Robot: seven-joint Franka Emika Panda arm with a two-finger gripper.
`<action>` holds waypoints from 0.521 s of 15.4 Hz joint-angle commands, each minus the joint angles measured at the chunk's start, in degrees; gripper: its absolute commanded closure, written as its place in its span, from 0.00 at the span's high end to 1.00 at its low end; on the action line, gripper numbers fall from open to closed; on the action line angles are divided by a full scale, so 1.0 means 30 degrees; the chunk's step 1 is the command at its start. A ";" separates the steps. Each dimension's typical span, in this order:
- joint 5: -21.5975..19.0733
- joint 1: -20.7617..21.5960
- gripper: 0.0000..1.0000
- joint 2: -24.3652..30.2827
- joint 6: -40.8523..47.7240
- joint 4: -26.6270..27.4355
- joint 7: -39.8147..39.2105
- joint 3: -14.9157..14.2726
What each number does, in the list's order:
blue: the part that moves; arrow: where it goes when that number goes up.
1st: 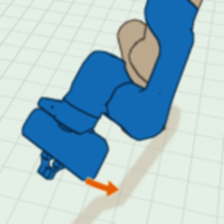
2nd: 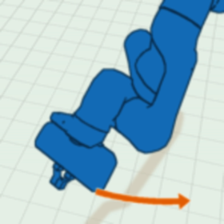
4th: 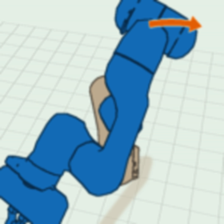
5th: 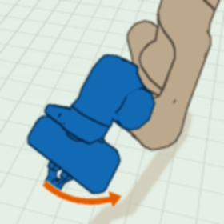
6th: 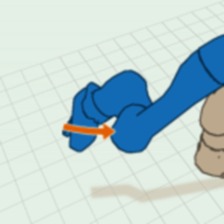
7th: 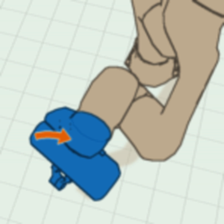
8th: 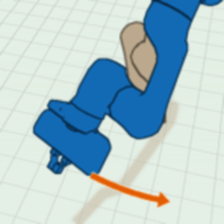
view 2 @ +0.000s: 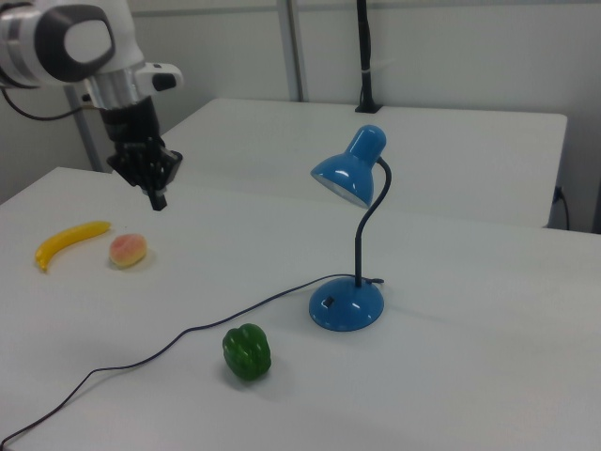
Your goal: Turn off lamp
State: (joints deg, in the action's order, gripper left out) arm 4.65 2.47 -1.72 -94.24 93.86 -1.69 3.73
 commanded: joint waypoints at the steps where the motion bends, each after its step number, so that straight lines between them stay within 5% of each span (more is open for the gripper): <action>1: -0.0025 0.0438 0.14 0.0952 0.1265 0.0149 -0.0608 -0.0629; 4: -0.0113 0.0204 0.90 0.1188 0.1879 0.0149 -0.0492 -0.0629; 5: -0.0113 0.0203 1.00 0.1246 0.1939 0.0149 -0.0403 -0.0629; 8: -0.0084 0.0174 1.00 0.1451 0.1910 0.0120 -0.0520 -0.0716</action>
State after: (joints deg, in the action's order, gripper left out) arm 4.64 2.51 1.16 -89.75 93.85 -1.91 2.45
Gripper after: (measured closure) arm 0.515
